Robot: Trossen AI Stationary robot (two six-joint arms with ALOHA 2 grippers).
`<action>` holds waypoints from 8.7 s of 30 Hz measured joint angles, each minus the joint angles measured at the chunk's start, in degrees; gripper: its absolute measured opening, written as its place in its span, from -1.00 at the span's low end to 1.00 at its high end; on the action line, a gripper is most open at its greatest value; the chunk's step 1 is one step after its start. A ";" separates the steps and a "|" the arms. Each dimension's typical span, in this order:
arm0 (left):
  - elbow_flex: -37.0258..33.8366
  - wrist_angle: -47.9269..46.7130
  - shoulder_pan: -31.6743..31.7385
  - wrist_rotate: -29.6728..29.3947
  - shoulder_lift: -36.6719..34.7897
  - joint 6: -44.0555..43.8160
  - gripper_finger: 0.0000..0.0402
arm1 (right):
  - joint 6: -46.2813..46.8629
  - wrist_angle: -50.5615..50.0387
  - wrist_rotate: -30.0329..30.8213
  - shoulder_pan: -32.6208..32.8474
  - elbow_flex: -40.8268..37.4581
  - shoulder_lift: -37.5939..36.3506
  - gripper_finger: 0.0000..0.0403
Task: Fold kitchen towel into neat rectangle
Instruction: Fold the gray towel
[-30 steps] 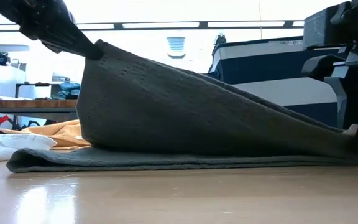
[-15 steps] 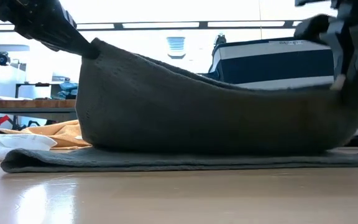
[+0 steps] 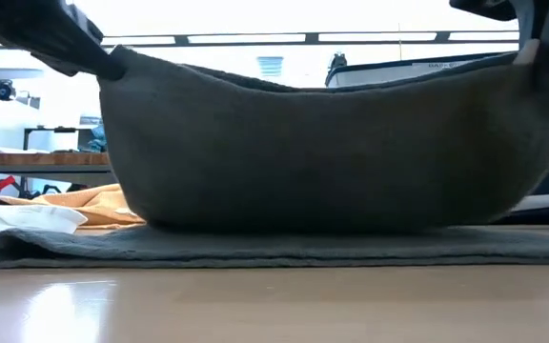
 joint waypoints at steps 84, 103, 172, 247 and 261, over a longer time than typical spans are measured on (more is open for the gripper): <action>-6.40 0.30 7.78 7.40 -14.49 13.11 -1.00 | -2.55 -14.96 18.39 -12.74 -3.35 -6.84 -0.96; -6.65 2.91 4.11 15.22 -10.21 5.67 -1.00 | -18.73 -9.64 34.24 -11.68 -2.52 -7.88 -0.96; -10.30 13.16 0.92 14.91 -9.52 -1.54 -1.00 | -62.06 15.15 -17.55 -44.60 -4.64 -11.82 -0.96; -10.34 45.66 5.58 29.13 17.57 11.63 -1.00 | -49.80 6.66 4.13 -31.98 -7.75 -3.16 -0.96; -10.26 58.90 7.13 29.55 26.99 13.12 -1.00 | -51.57 6.90 8.07 -31.58 -5.39 -3.14 -0.96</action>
